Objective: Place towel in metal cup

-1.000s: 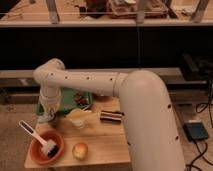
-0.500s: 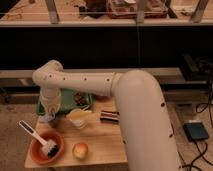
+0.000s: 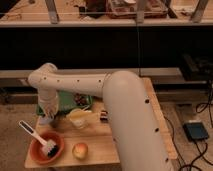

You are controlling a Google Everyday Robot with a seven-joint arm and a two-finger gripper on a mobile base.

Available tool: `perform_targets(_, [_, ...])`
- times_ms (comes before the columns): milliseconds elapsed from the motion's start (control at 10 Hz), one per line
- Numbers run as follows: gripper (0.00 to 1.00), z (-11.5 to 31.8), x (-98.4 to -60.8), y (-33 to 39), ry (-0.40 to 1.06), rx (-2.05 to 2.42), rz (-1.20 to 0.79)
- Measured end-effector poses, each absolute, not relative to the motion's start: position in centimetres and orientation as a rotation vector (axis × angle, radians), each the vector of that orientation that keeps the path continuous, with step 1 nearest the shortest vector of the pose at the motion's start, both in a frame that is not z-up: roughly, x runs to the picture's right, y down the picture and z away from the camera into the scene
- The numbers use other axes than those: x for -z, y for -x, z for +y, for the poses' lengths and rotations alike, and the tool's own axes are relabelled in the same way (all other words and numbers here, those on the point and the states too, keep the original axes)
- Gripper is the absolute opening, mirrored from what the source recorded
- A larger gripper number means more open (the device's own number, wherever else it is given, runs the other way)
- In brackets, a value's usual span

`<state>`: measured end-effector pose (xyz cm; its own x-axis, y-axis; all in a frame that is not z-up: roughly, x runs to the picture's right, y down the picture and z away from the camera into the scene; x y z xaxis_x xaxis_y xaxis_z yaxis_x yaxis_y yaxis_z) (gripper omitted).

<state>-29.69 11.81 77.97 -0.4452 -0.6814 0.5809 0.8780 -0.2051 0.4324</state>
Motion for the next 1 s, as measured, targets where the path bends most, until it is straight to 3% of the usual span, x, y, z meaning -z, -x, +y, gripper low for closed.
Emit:
perform_targets(300, [0.63, 11.5, -78.1, 30.0, 0.315, 1.836, -0.889])
perform_targets(400, [0.68, 11.2, -78.0, 30.0, 0.310, 1.833, -0.884])
perform_targets(1000, [0.70, 9.8, -77.4, 30.2, 0.290, 1.824, -0.878])
